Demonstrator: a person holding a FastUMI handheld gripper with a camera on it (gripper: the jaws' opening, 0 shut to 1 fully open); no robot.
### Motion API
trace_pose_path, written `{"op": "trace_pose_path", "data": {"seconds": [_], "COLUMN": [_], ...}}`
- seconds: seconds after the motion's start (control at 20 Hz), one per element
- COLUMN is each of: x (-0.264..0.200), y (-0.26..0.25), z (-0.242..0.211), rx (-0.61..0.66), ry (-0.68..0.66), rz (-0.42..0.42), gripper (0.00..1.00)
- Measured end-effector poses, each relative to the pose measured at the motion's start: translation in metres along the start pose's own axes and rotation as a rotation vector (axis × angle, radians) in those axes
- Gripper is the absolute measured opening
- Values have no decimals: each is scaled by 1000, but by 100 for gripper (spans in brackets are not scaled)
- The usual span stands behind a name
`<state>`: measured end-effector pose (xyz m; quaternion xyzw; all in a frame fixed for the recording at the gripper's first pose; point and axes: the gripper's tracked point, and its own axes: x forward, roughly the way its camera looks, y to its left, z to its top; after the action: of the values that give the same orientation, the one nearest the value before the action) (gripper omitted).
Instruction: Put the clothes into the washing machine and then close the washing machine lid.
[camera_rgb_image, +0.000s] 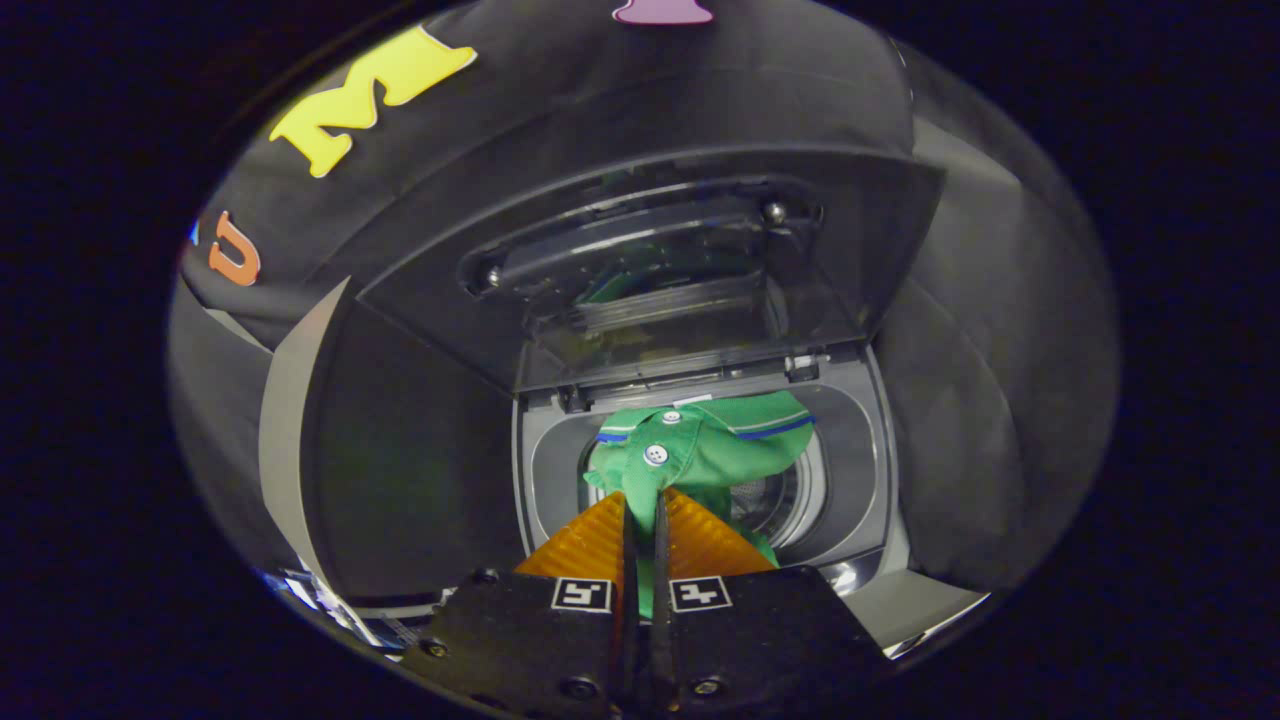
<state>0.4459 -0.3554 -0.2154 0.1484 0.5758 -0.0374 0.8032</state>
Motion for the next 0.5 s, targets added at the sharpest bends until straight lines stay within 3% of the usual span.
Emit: {"op": "trace_pose_path", "data": {"seconds": [0.5], "x": [79], "y": [-27], "z": [-27], "rx": [-11], "ry": [-11], "rz": [-24], "gripper": [8]}}
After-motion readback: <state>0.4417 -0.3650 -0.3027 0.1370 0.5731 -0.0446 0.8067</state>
